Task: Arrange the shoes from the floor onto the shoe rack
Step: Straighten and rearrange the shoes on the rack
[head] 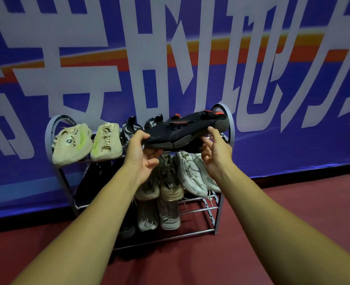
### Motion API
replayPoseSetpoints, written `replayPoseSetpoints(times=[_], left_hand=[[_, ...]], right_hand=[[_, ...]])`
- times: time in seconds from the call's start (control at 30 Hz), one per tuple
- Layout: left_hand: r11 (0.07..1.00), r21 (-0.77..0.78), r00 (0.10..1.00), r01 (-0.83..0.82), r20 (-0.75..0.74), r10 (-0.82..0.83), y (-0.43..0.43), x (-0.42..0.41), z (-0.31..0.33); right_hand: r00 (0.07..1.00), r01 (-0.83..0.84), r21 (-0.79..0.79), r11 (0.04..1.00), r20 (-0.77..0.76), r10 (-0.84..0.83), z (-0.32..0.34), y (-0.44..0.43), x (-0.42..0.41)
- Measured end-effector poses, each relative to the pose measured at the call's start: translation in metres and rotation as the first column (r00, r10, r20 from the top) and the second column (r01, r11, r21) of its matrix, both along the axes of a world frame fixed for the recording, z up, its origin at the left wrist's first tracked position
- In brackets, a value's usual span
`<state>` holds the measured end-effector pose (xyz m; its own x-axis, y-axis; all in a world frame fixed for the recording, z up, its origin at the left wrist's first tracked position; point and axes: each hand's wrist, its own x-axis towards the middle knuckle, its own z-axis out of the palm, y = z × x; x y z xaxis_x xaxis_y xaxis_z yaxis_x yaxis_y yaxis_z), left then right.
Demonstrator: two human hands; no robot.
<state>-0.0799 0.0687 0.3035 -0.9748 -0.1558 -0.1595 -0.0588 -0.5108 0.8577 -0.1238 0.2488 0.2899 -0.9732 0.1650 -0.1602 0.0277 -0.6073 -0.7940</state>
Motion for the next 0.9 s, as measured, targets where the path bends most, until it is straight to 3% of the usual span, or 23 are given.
replayPoseSetpoints(times=[0.2, 0.43, 0.57, 0.67, 0.9], left_hand=[[0.999, 0.010, 0.999, 0.051, -0.007, -0.051, 0.014, 0.000, 0.001], [0.993, -0.001, 0.992, 0.114, -0.049, -0.114, 0.035, 0.001, -0.001], [0.991, -0.087, 0.990, 0.102, -0.093, -0.110, 0.043, -0.002, -0.002], [0.983, -0.148, 0.989, 0.109, -0.085, -0.123, 0.050, -0.002, -0.002], [0.969, -0.243, 0.997, 0.038, -0.054, -0.053, 0.071, -0.013, -0.004]], right_hand=[[0.979, -0.124, 0.290, 0.949, -0.120, 0.165, 0.003, -0.011, 0.010], [0.983, -0.099, 0.385, 0.918, -0.104, 0.150, 0.001, -0.004, 0.003], [0.952, -0.218, 0.467, 0.857, -0.092, 0.292, 0.002, 0.001, 0.009], [0.933, -0.270, 0.422, 0.866, -0.109, 0.344, 0.007, 0.004, 0.009], [0.978, -0.133, 0.385, 0.913, -0.099, 0.184, -0.001, 0.029, -0.005]])
